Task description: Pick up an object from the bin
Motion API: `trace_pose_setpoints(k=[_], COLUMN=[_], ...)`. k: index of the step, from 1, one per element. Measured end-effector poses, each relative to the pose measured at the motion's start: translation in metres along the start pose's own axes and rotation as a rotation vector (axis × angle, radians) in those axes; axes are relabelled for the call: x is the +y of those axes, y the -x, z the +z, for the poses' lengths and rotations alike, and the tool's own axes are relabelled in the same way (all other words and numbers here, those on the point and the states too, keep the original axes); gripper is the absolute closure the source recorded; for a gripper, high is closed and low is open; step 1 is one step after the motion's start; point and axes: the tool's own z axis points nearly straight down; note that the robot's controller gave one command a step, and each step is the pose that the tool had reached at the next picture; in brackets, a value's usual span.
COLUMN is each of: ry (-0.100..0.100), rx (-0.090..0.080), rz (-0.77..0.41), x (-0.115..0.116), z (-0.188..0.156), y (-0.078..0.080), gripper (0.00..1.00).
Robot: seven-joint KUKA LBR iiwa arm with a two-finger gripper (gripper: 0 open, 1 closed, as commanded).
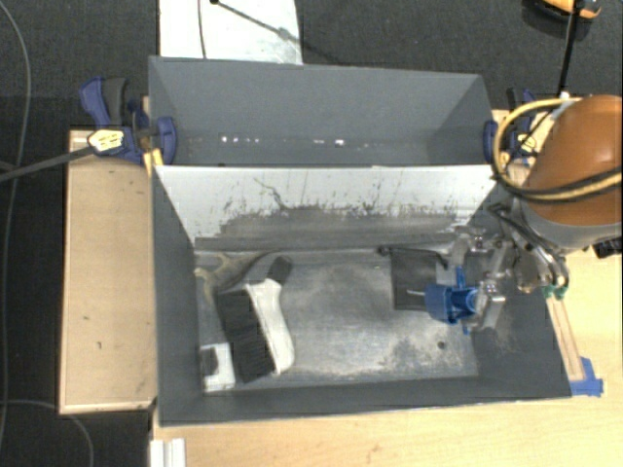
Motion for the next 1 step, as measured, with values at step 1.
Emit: trace_pose_setpoints(k=[1], ry=[-0.001], rx=[-0.008], rz=[-0.002], x=[0.0003], z=[-0.0046], y=[0.0014], gripper=[0.0])
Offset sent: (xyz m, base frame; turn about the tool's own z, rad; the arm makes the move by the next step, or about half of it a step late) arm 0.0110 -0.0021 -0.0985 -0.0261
